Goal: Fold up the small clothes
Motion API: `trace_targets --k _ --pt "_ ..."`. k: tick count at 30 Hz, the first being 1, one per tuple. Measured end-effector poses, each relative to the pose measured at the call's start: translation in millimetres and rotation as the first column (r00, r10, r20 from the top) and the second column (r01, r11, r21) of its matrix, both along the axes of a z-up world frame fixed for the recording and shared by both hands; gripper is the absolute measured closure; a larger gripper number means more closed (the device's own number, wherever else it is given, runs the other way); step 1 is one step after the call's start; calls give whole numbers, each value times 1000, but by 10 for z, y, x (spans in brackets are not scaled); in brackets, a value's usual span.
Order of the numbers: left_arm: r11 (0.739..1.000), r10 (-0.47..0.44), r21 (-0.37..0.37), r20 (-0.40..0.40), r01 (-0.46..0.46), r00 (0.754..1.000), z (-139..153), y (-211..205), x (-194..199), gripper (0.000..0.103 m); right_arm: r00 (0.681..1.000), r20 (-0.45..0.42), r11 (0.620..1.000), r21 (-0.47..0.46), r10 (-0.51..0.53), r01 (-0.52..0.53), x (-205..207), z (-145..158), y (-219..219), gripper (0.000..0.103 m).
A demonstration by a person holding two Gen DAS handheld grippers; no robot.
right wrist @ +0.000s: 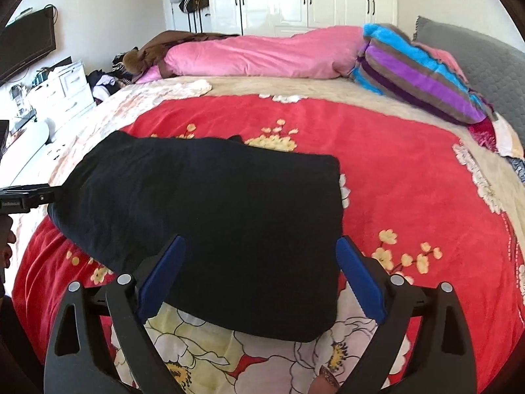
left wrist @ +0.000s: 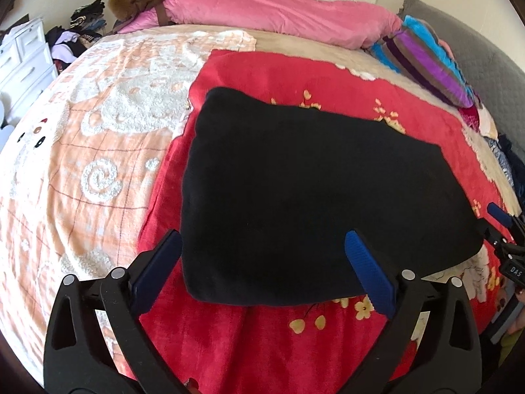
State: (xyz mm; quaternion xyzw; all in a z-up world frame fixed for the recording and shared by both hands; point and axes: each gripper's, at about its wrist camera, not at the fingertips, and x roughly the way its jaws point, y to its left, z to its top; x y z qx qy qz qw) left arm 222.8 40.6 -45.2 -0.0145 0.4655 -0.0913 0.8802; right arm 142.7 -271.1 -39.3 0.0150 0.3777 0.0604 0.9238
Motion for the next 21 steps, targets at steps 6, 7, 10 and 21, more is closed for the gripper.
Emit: trace_targets --k 6,7,10,21 --pt "999 6 46 -75 -2 997 -276 8 62 10 984 -178 1000 21 -4 7 164 -347 0 10" --pt "999 9 49 -94 -4 996 -327 14 74 10 979 -205 1000 10 -5 7 186 -401 15 10" --pt "999 11 38 -120 -7 993 -413 37 88 10 974 -225 1000 0 -2 2 211 -468 51 10" --pt "1000 26 18 -53 -25 998 -163 78 25 10 997 -79 1000 25 -8 10 46 -150 34 5"
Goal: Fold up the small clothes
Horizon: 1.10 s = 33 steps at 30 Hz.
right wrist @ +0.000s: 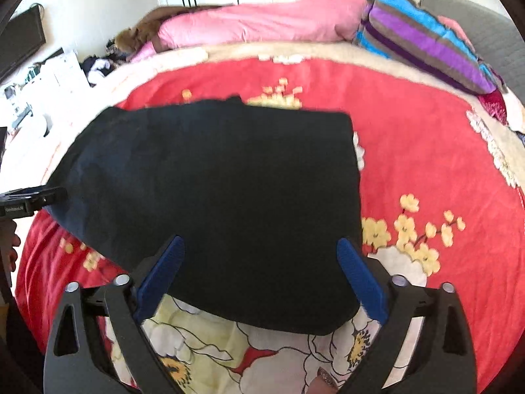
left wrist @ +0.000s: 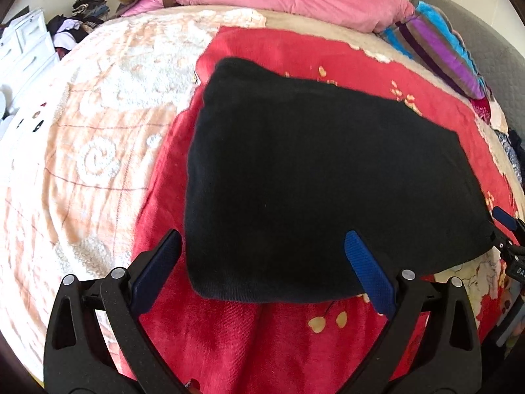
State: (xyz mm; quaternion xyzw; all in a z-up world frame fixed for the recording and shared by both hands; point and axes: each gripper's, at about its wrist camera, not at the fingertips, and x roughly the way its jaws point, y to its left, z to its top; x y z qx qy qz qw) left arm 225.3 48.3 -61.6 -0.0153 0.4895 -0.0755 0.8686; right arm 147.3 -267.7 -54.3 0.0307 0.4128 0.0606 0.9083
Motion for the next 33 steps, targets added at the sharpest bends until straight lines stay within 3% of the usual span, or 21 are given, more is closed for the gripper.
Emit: trace_targets --k 10,18,24,28,33 --pt "994 97 -53 50 -94 994 208 324 86 10 992 112 998 -26 52 -50 -97 241 279 4" --pt "974 200 -122 58 -192 978 384 773 315 10 983 96 987 -24 159 -158 -125 193 808 4" --pt "969 181 -183 81 -164 980 497 807 565 10 954 92 957 -84 286 -279 -162 149 1365 4" --pt "972 144 -193 35 -135 989 389 717 835 10 935 91 938 -84 344 -337 -155 122 1700 4" --pt "961 130 -244 -12 -129 991 204 737 1083 18 910 85 910 -138 405 -392 -132 44 2099 4"
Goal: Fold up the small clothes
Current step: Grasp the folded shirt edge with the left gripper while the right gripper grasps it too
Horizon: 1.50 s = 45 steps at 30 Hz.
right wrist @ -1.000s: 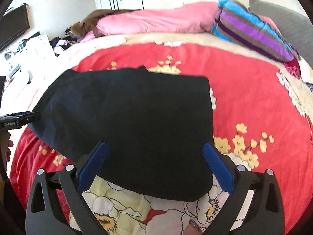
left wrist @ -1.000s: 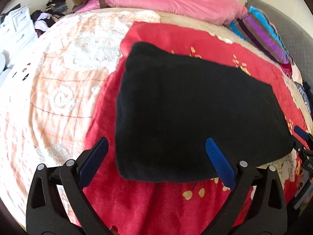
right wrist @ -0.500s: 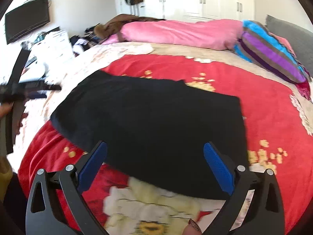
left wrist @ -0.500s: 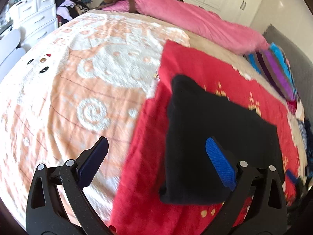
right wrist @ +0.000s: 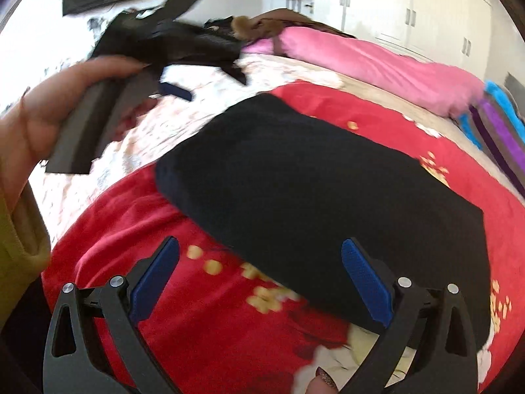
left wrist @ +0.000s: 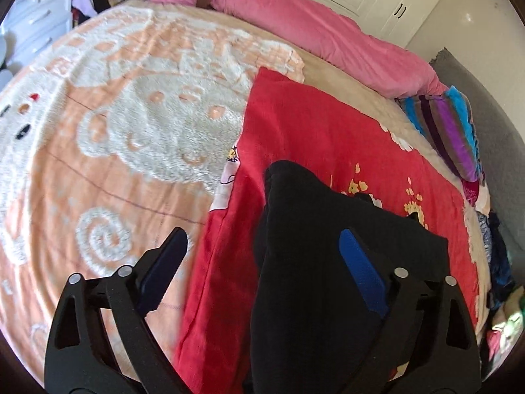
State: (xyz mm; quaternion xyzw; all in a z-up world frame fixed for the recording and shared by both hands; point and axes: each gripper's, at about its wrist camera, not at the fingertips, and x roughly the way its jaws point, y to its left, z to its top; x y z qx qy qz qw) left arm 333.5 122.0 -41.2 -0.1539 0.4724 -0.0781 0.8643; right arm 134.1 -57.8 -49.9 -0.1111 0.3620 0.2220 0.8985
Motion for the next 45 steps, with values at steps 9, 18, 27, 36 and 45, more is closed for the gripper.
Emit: trace_targets --k 9,18,27,36,45 --pt "997 -44 -65 -50 41 998 -234 28 117 33 999 -8 996 -70 47 -47 217 -195 556 5" --pt "987 -81 -146 -93 66 992 -404 -16 197 33 997 34 982 -176 72 -64 262 -359 768 5" --pt "967 -122 -240 -113 92 986 -486 -117 203 33 998 -20 996 60 -61 62 444 -257 192 77" --pt "933 -189 -330 -123 140 974 -492 -383 142 33 998 -41 976 211 -45 52 352 -76 -145 88" --pt "912 -181 -384 -63 144 981 -374 -508 33 82 998 -55 970 237 -42 54 352 -20 -181 89"
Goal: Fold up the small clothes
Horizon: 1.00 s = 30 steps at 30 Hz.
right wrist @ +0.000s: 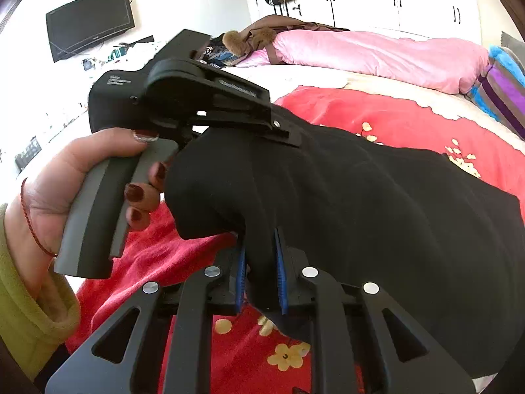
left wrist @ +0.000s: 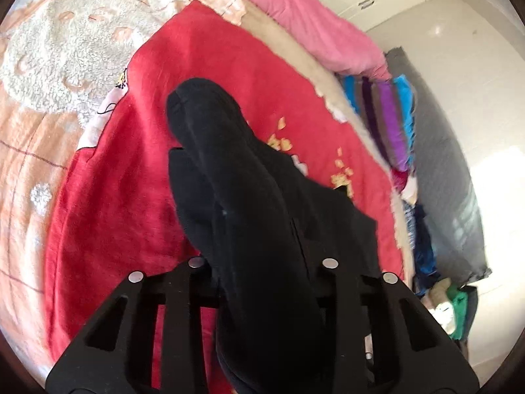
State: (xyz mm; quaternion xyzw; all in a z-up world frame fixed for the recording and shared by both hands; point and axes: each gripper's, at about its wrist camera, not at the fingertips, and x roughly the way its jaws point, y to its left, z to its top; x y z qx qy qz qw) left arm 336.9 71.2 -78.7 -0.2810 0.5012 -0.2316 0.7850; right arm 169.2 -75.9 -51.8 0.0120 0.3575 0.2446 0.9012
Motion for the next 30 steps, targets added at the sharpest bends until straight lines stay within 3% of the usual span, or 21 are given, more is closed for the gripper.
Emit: trace_targets --k 10,17,22,30 --pt "1000 -6 -8 83 7 997 390 -353 -379 83 1000 -18 998 53 -24 25 -236 112 -378 90" --pt "999 -45 30 65 43 997 629 -1036 -364 83 995 -29 991 98 -90 93 -379 198 -775 94" --pt "985 -119 131 40 113 992 668 -1672 -330 82 980 -84 974 127 -180 190 -447 205 -1192 94" --pt "931 -191 311 -25 189 981 452 -2394 -349 63 926 -247 946 81 -287 315 -524 6 -1557 93"
